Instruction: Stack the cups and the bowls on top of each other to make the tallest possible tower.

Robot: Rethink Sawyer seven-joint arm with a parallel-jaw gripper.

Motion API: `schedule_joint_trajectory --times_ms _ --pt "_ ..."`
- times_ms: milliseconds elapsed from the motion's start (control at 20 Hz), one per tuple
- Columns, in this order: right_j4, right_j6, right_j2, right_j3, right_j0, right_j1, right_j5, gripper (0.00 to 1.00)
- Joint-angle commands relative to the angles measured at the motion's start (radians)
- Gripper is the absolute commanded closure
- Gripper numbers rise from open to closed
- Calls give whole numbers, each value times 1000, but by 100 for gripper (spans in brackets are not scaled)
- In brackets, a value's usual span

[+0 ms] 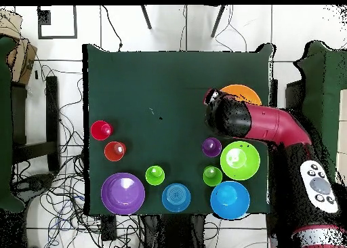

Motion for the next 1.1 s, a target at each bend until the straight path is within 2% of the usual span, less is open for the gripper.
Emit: schedule_joint_trajectory --times_ms 50,150,300,550,750,1100 --pt "-9 17 -11 106 -11 -64 39 0" --pt "-10 10 -10 83 -5 -49 55 0" --pt "-3 27 -13 57 41 -49 79 0" --pt "31 106 -35 -6 161 -21 114 0" --pt "60 177 -88 -100 270 26 153 0" --pt "148 256 -149 -241 423 108 198 0"
